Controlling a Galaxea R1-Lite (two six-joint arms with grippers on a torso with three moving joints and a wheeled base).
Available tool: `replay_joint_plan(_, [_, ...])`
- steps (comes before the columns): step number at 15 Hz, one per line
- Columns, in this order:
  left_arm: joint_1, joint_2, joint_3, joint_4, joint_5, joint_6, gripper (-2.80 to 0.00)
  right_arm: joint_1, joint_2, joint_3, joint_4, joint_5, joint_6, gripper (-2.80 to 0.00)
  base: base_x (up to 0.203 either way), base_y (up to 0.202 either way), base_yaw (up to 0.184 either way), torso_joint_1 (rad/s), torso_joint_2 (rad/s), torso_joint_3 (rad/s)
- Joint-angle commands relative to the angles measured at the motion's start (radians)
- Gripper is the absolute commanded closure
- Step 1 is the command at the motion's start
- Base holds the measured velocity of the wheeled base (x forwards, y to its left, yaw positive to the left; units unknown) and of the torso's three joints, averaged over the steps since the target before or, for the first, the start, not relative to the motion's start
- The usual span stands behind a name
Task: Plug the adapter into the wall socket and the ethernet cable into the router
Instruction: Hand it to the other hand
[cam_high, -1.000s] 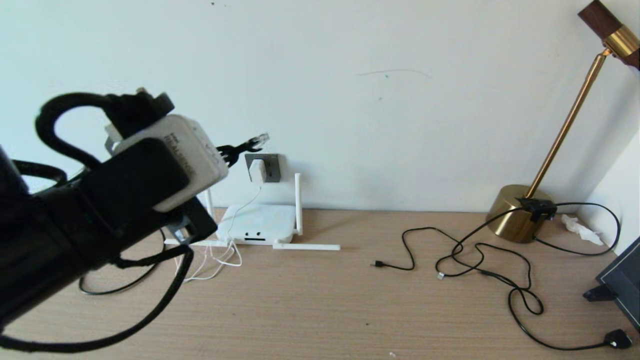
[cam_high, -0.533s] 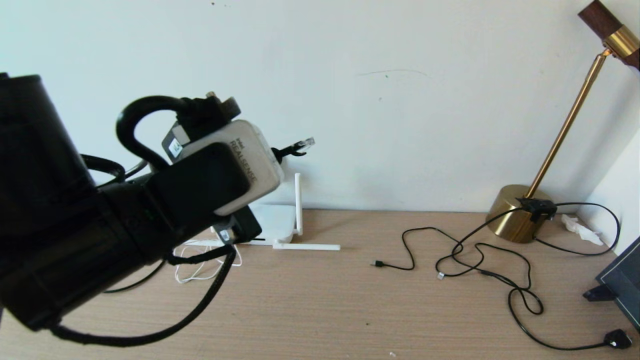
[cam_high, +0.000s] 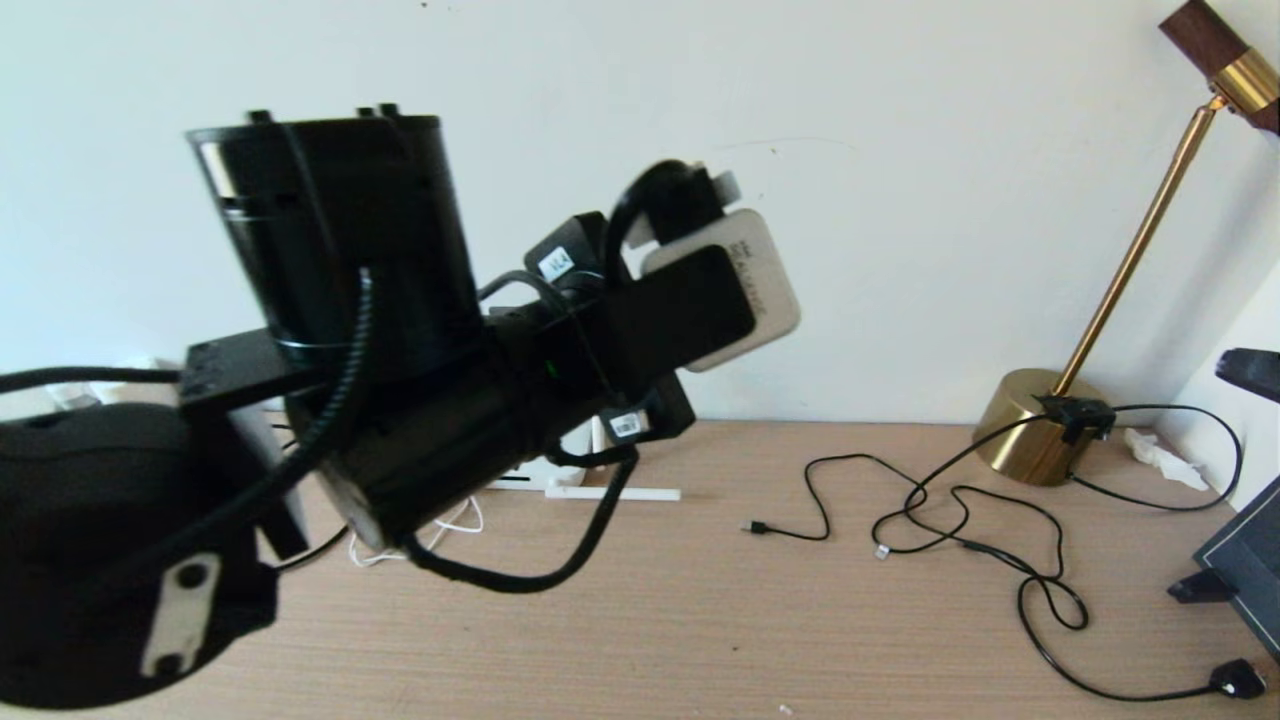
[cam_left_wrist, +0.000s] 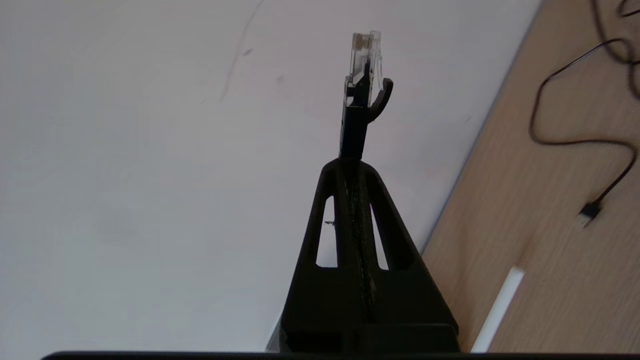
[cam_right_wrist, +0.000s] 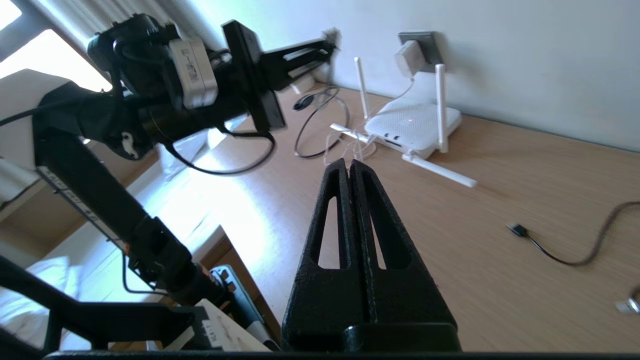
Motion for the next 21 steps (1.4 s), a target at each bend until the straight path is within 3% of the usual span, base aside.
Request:
replay_joint_plan(1, [-0.031, 0.09, -0.044, 0.0, 0.003, 0.007, 0.0, 0.041, 0.093, -0.003, -0.029, 0.005, 0.003, 0.0, 0.0, 0.0, 0.0, 0.0, 0.0, 0.0])
replay_joint_plan(2, [-0.038, 0.106, -0.056, 0.006, 0.001, 0.009, 0.0, 0.049, 0.108, -0.003, -0.037, 0.005, 0.003, 0.0, 0.0, 0.0, 0.0, 0.0, 0.0, 0.0])
replay_joint_plan(3, [-0.038, 0.115, -0.061, 0.007, -0.004, 0.012, 0.0, 0.054, 0.109, 0.0, -0.037, 0.005, 0.003, -1.19, 0.0, 0.0, 0.0, 0.0, 0.0, 0.0])
replay_joint_plan(4, [-0.041, 0.118, -0.061, 0.008, -0.013, 0.017, 0.0, 0.069, 0.107, 0.006, -0.038, 0.0, -0.002, -2.8, 0.0, 0.0, 0.0, 0.0, 0.0, 0.0])
replay_joint_plan(7, [-0.075, 0.131, -0.07, 0.022, -0.041, 0.02, 0.0, 0.113, 0.119, -0.001, -0.035, -0.006, -0.005, -2.8, 0.0, 0.0, 0.0, 0.0, 0.0, 0.0])
replay_joint_plan(11, [-0.137, 0.152, -0.091, 0.022, -0.042, 0.027, 0.0, 0.15, 0.176, 0.008, -0.038, -0.091, -0.07, -2.8, 0.0, 0.0, 0.0, 0.0, 0.0, 0.0])
replay_joint_plan(16, [-0.155, 0.171, -0.109, 0.022, -0.043, 0.027, 0.0, 0.21, 0.248, 0.0, -0.039, -0.162, -0.128, -2.8, 0.0, 0.0, 0.0, 0.0, 0.0, 0.0])
replay_joint_plan(21, [-0.169, 0.168, -0.103, 0.022, -0.049, 0.027, 0.0, 0.223, 0.273, -0.021, -0.039, -0.169, -0.146, -2.8, 0.0, 0.0, 0.0, 0.0, 0.0, 0.0])
